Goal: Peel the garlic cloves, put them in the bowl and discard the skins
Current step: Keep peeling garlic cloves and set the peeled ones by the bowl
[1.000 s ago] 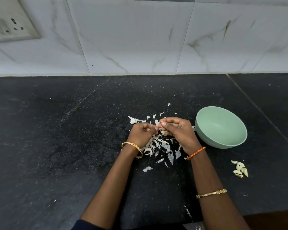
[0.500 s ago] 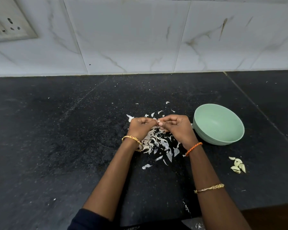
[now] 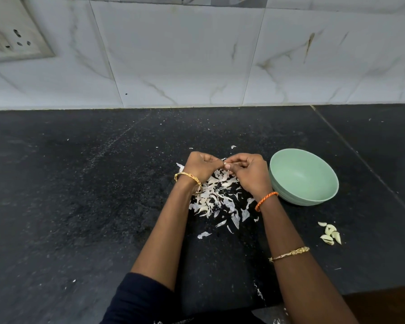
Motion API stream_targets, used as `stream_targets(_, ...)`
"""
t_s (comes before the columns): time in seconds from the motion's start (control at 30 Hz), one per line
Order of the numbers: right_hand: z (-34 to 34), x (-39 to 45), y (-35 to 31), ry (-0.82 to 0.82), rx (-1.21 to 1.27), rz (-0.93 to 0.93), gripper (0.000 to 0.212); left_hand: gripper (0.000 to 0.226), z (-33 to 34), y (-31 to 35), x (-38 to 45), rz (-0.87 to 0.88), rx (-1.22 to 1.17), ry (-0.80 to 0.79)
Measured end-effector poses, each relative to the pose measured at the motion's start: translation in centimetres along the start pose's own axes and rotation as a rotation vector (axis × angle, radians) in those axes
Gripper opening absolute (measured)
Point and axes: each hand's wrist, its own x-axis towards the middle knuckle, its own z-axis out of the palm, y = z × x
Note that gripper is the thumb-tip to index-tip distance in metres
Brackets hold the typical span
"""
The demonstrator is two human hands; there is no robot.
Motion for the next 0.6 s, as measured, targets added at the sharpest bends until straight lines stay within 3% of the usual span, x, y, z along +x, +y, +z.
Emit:
stream_targets(0.33, 1.3, -1.3, 0.1, 0.124, -0.105, -0.061, 0.01, 0.022, 1.4, -0.6, -0.6, -0.008, -0.082, 0.167)
stream_targets(0.6, 1.4, -1.7, 0.7, 0.075, 0.029, -0.028, 0.009, 0.021, 0.3, -1.2, -0.4, -0.063, -0.056, 0.07)
